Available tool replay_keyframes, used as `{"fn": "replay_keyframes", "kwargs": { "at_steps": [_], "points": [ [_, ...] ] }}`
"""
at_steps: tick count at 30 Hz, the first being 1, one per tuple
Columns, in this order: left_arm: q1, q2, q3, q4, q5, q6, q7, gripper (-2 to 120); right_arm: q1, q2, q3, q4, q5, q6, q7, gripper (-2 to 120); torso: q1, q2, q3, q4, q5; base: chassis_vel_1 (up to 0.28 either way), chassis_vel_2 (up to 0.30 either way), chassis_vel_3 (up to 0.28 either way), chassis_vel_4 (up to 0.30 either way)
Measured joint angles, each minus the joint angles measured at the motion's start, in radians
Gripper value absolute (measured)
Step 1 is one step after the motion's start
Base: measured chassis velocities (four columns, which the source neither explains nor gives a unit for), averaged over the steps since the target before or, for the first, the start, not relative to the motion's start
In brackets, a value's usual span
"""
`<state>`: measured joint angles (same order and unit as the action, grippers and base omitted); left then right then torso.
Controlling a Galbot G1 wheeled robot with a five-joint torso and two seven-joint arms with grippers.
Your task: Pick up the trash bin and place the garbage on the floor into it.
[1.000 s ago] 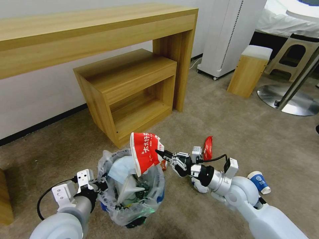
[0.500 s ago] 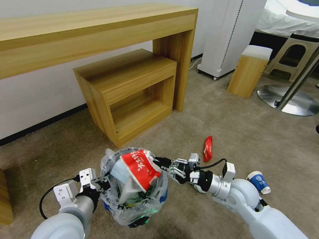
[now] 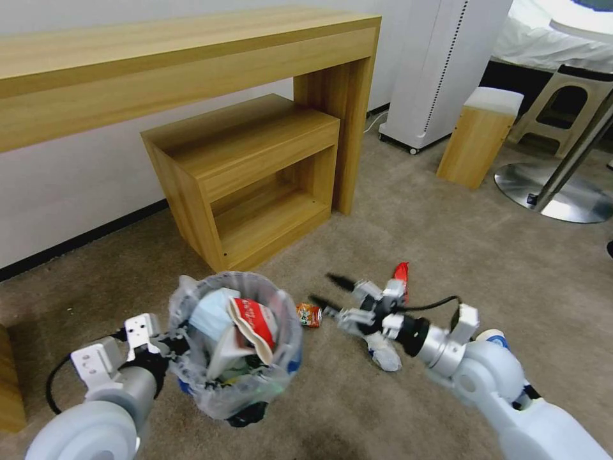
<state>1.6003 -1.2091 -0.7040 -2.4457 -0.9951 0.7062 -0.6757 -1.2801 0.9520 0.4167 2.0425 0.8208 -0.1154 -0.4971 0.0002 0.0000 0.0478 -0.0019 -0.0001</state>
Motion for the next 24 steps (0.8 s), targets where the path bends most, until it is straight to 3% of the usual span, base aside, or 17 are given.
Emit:
{"fn": "replay_keyframes", "kwargs": {
  "at_steps": [2,7,9,14,19,24],
  "points": [
    [0.000,0.004,-0.012,0.010,0.009,-0.001,-0.004,1,-0.025,0.011,0.066,-0.010,-0.041,0.007,0.042,97,0.000,0.000,0.000,0.0001,0.0000,0.000,0.000,0.000,0.000],
    [-0.004,0.004,-0.022,0.019,0.021,-0.002,-0.001,1,-0.076,0.041,0.167,-0.006,-0.111,0.022,0.166,100,0.000,0.000,0.000,0.0000,0.0001,0.000,0.000,0.000,0.000],
    [-0.010,0.004,-0.025,0.024,0.026,-0.004,0.004,1,-0.115,0.063,0.218,-0.004,-0.154,0.099,0.253,100,0.000,0.000,0.000,-0.0002,0.0001,0.000,0.000,0.000,0.000],
    [-0.018,0.003,-0.026,0.032,0.057,-0.013,0.027,1,-0.194,0.115,0.307,0.026,-0.217,0.204,0.348,100,0.000,0.000,0.000,0.0000,0.0000,0.000,0.000,0.000,0.000],
    [-0.023,0.003,-0.026,0.038,0.075,-0.020,0.041,1,-0.243,0.171,0.364,0.057,-0.270,0.230,0.363,100,0.000,0.000,0.000,-0.0001,0.0000,0.000,0.000,0.000,0.000],
    [-0.026,0.007,-0.031,0.048,0.083,-0.024,0.060,1,-0.260,0.210,0.380,0.057,-0.300,0.288,0.311,100,0.000,0.000,0.000,0.0000,0.0000,0.000,0.000,0.000,0.000]
  ]
}}
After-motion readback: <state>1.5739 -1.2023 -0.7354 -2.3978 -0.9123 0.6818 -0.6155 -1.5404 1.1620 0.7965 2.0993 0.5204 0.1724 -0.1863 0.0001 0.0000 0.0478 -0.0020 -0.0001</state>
